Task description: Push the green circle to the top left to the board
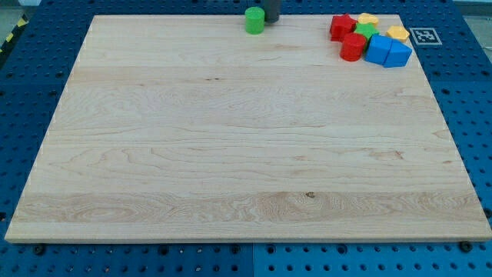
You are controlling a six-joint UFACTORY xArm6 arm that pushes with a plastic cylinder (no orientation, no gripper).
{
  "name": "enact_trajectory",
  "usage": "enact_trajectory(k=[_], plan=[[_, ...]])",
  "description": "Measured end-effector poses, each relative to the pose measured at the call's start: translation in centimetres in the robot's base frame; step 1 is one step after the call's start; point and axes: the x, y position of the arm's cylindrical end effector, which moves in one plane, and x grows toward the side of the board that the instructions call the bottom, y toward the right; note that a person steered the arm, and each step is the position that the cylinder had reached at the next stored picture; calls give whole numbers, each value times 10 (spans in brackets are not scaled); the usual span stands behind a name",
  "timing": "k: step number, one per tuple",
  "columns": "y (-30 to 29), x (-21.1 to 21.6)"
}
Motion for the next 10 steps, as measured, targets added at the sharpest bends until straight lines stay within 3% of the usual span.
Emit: enact_trajectory(k=[1, 6, 10], plan=[[-23, 0], [15, 29], [-32, 28]])
